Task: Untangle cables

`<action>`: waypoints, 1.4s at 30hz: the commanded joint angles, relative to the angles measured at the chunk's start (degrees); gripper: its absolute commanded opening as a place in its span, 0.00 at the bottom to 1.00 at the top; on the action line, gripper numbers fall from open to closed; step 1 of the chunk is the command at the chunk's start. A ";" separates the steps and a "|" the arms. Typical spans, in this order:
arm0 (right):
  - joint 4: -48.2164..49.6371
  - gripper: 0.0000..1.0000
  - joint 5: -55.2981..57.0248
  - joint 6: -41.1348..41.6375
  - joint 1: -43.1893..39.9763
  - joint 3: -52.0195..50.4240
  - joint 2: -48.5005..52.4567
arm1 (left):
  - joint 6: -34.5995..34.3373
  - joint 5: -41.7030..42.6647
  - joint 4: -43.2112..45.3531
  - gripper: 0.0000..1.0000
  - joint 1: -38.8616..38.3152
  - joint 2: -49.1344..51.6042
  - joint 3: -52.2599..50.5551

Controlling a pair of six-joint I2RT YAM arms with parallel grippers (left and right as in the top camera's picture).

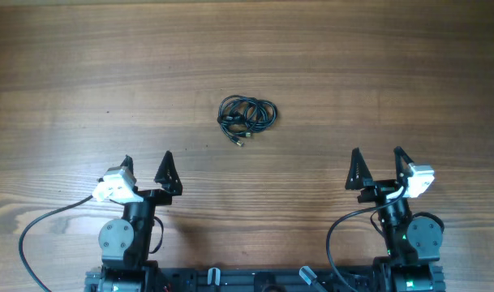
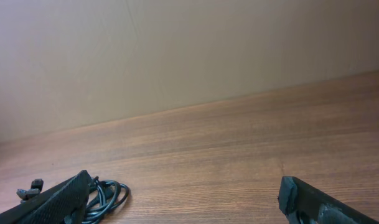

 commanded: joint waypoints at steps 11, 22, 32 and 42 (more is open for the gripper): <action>0.22 1.00 -0.66 0.44 0.24 -0.07 -0.24 | 1.14 0.70 0.02 1.00 3.06 -0.59 -0.33; 0.22 1.00 -0.66 0.44 0.24 -0.07 -0.24 | 1.14 0.70 0.02 1.00 3.06 -0.59 -0.33; 0.22 1.00 -0.66 0.46 0.24 -0.07 -0.24 | 1.14 0.70 0.02 1.00 3.06 -0.57 -0.33; 0.22 1.00 -0.66 0.46 0.24 -0.07 -0.24 | 1.14 0.70 0.02 1.00 3.06 -0.57 -0.33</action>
